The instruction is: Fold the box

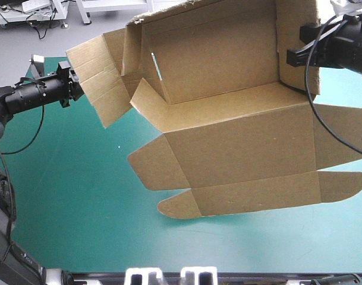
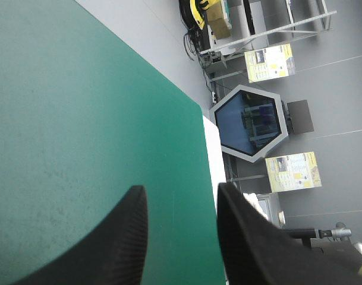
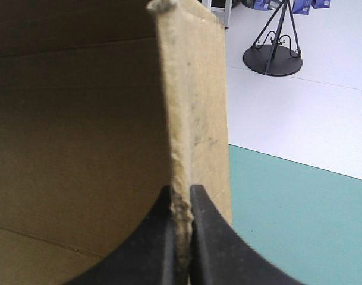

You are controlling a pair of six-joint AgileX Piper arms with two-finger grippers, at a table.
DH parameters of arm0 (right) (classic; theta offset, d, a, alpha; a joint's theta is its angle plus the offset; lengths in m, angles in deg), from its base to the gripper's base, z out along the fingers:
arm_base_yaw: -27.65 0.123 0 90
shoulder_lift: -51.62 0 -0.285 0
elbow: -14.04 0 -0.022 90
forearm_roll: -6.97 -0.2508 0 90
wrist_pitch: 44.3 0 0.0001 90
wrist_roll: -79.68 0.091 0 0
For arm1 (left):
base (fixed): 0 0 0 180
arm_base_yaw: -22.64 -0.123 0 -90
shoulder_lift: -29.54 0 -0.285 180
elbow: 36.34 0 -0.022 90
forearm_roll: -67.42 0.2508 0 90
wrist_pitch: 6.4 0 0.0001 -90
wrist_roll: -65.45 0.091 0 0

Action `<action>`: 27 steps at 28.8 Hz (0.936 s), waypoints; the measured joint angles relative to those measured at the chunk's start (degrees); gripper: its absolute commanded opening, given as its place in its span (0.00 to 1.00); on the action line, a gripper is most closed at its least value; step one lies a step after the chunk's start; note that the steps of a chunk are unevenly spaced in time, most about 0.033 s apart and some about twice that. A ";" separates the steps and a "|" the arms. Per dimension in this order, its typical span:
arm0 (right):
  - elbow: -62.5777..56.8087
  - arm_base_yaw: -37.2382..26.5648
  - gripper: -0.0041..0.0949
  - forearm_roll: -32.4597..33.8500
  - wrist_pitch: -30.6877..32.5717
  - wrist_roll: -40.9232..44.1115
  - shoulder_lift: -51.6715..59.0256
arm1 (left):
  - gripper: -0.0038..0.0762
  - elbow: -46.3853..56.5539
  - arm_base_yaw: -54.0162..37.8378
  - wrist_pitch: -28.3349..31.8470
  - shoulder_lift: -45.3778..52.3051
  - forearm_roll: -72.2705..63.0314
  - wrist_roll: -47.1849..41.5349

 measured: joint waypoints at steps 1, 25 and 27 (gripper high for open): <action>0.00 0.00 0.02 -0.14 -0.14 0.00 0.00 | 0.34 0.00 0.13 -0.07 -0.18 0.06 0.00; -0.05 0.00 0.02 -5.61 -4.46 -0.45 -11.40 | 0.30 0.00 6.85 -1.21 10.03 4.18 2.51; -0.05 0.00 0.02 -6.66 -4.68 -0.72 -12.40 | 0.30 0.00 6.91 -1.40 11.17 4.65 2.64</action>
